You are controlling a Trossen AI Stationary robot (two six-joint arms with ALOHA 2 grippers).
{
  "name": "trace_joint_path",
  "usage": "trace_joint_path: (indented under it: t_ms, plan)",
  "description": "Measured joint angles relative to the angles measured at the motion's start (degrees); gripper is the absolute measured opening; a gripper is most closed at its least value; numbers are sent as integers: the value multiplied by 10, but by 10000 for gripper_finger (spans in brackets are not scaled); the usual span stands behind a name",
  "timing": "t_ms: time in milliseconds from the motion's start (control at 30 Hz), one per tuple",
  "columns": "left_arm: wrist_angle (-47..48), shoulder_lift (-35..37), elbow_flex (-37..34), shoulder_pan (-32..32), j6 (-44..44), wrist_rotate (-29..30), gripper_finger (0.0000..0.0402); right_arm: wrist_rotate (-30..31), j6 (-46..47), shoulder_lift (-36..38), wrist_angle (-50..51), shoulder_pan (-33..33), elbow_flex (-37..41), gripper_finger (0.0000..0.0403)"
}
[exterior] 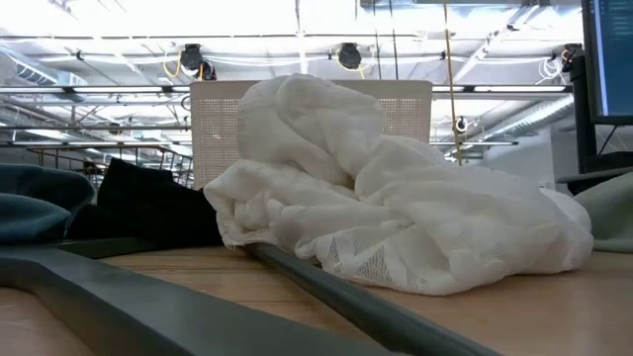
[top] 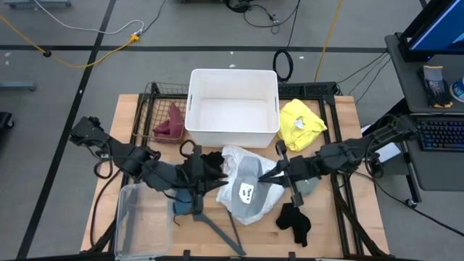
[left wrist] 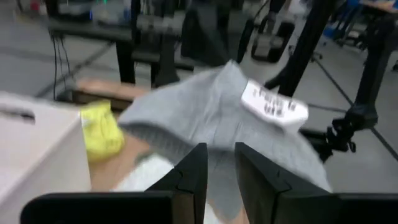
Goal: Pick & Place Cloths
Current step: Put the gray underwear into the brown basket
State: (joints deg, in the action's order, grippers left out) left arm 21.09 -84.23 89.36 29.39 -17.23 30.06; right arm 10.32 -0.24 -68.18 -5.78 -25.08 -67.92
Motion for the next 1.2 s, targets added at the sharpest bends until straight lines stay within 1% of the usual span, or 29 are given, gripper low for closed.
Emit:
trace_joint_path:
  t_ms: [133,200,267,367,600,767,933,1000,1067,1200]
  plan:
    - [-73,0,0,-8,80,-7,86,0,-18,0,-27,0,0,0]
    - [-108,0,0,-14,110,-28,92,1,-24,0,-31,1,0,0]
    - [-130,0,0,-21,120,-52,105,1,-26,0,-32,4,0,0]
    - [-141,0,0,-30,115,-76,138,1,-26,0,-39,10,0,0]
    - [-145,-22,0,-53,94,-77,225,1,-36,-2,-47,27,0,0]
    - [-155,-42,0,-71,93,-78,269,0,-37,-5,-49,41,0,0]
    - [-154,-55,0,-93,91,-78,298,-2,-37,-20,-52,50,0,0]
    - [-149,-56,0,-101,90,-84,305,-17,-37,-27,-61,56,0,0]
    - [-149,-63,1,-113,84,-107,309,-31,-37,-34,-69,60,0,0]
    - [-111,-67,0,-127,58,-152,308,-30,-39,-40,-72,68,0,0]
